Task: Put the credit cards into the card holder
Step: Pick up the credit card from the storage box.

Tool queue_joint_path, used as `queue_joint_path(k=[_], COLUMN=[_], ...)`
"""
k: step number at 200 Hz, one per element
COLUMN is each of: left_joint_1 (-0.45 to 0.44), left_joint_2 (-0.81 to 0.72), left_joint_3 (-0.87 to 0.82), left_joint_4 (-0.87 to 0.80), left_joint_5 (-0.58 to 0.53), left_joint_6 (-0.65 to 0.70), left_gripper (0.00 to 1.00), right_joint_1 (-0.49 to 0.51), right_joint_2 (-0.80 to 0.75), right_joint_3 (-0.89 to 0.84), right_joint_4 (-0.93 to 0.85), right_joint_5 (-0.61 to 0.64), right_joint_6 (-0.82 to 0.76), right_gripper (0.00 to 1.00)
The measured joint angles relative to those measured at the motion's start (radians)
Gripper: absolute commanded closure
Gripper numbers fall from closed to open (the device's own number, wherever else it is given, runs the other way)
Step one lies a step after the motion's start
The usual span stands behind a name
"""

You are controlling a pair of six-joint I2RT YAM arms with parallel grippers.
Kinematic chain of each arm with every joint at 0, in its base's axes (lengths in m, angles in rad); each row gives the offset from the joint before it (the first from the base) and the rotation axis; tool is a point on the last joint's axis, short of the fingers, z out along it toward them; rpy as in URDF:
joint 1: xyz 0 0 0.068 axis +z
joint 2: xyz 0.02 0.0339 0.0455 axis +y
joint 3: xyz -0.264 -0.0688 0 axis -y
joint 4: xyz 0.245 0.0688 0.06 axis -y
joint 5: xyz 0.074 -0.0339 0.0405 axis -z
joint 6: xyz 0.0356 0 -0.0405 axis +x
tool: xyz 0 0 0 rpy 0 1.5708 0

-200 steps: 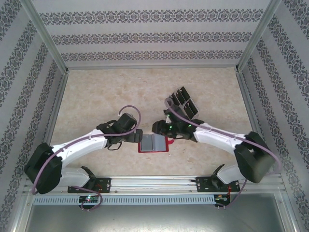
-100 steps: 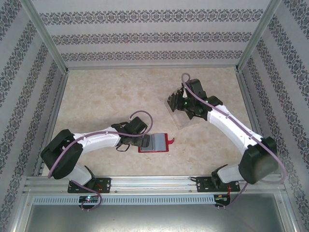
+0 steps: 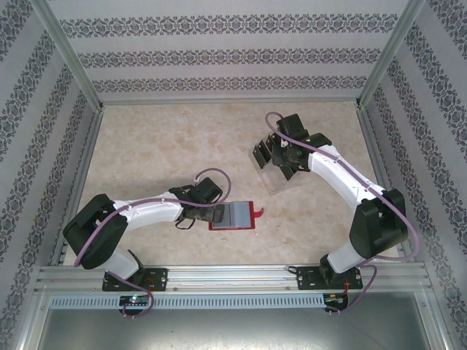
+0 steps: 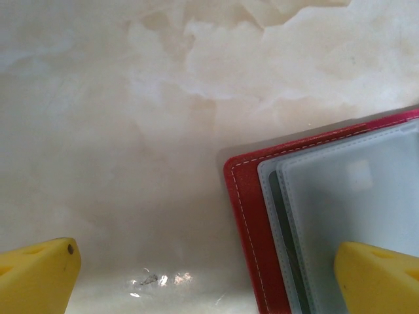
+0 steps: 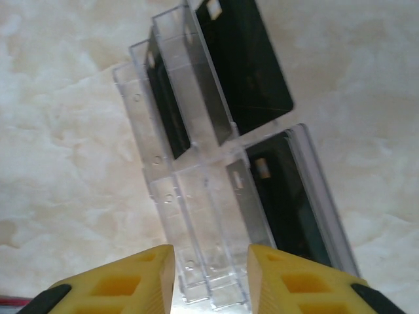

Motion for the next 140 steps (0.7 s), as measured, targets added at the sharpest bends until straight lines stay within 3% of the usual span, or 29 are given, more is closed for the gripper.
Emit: queue_joint_path(k=[140], left_joint_1=[0.0], left_joint_2=[0.001], left_joint_3=[-0.009], left_joint_4=[0.0], left_joint_5=[-0.008], left_joint_6=[0.0], left_gripper=[0.0], right_joint_1=[0.002], right_joint_2=[0.082], right_joint_3=[0.0], right_joint_4=[-0.043], right_joint_5=[0.116], right_joint_6=[-0.095], right_gripper=[0.71])
